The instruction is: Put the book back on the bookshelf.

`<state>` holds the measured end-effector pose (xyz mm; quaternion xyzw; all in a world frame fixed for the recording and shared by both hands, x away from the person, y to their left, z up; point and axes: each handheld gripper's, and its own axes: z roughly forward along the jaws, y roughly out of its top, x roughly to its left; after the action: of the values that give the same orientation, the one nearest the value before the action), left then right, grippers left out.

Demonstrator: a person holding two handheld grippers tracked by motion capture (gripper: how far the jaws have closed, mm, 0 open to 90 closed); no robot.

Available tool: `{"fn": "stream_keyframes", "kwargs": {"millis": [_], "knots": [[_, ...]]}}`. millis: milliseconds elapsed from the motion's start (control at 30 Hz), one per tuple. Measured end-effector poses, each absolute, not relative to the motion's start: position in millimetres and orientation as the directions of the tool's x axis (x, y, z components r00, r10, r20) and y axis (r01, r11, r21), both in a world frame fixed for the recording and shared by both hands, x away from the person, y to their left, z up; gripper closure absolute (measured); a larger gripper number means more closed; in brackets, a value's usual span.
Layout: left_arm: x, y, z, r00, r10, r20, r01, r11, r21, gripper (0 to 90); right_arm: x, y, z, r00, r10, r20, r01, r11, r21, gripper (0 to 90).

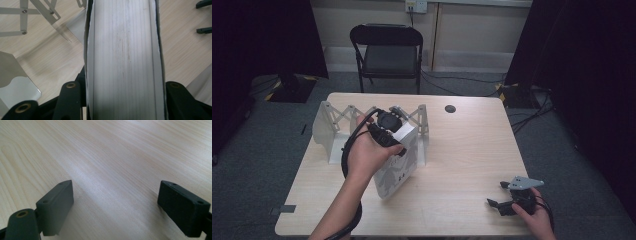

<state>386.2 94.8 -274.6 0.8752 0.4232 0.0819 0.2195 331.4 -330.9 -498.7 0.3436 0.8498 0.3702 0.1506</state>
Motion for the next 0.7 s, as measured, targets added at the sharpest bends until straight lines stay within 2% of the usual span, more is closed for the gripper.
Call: {"fn": "stream_keyframes", "kwargs": {"millis": [700], "knots": [[399.7, 92.6, -279.8, 0.545, 0.837, -0.057, 0.758, -0.462, 0.46, 53.5, 331.4, -330.9, -498.7, -0.719, 0.695, -0.002, 0.472, 0.49, 0.732, 13.1]]}}
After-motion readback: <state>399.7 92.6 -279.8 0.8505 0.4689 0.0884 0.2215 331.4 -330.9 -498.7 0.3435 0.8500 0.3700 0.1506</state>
